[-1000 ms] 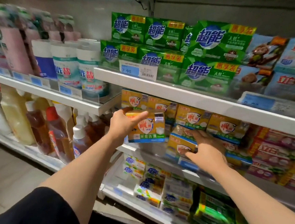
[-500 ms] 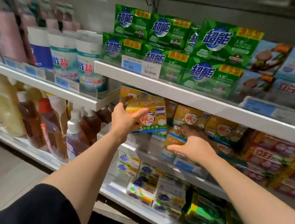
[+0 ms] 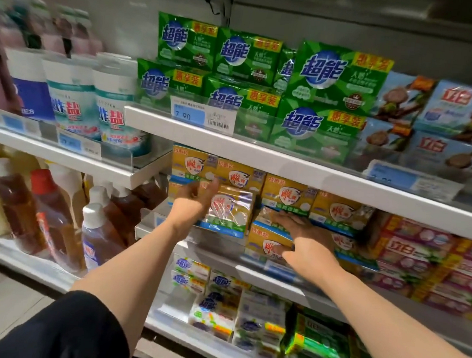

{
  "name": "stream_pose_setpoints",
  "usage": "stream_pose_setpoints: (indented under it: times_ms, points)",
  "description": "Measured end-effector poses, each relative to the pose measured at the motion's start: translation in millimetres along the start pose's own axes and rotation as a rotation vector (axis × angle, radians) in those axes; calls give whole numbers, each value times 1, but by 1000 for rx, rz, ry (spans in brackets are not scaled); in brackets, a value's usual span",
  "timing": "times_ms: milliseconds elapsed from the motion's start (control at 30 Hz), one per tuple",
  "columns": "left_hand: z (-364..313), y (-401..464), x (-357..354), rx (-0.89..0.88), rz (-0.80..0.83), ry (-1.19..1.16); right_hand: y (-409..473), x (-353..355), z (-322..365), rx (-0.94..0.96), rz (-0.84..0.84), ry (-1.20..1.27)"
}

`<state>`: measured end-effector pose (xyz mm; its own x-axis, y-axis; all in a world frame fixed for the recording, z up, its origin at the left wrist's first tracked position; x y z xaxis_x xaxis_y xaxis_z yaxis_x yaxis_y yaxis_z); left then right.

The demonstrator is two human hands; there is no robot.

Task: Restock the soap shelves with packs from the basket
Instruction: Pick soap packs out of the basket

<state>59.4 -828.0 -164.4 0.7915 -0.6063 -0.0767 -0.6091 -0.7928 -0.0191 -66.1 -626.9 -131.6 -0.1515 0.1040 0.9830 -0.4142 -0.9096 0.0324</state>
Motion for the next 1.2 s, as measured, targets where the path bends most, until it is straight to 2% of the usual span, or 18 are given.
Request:
stream_pose_setpoints:
  times_ms: [67, 133, 167, 300, 433, 500, 667, 900, 1100, 1200]
  points:
    - [-11, 7, -3, 120, -29, 55, 1, -1, -1, 11, -12, -9]
    - [-27, 11, -3, 282, 46, 132, 3, -3, -3, 30, -56, -76]
    - [-33, 14, -4, 303, 70, 174, 4, -4, -4, 37, -72, -101]
    - [-33, 13, -3, 237, 116, 349, 5, -5, -4, 44, -68, -108]
    - [-17, 1, 20, 303, 393, 367, 4, -5, -4, 40, -54, -90]
    - [-10, 3, 28, 244, 396, 427, 4, -5, -4, 61, -73, -103]
    - [-4, 4, 28, 128, 378, 376, 3, -4, -3, 39, -64, -88]
    - [-1, 2, 31, 21, 221, 291, 0, -2, 0, 21, -74, -74]
    - [0, 8, 28, -35, 18, 424, -9, 5, 10, -102, 21, 47]
    - [-11, 13, 18, -47, -228, 594, -12, 8, 12, -122, 27, 45]
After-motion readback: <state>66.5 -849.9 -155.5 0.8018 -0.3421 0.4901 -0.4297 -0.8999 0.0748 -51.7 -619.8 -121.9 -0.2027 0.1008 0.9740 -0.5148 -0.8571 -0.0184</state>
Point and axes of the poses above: each hand's wrist, its own y-axis towards the middle knuckle, its own x-axis out of the back of the hand, z = x × y, the point moved 1 cm from there along y, towards the middle knuckle, and after that the axes turned 8 degrees about x, right-handed, at the moved point
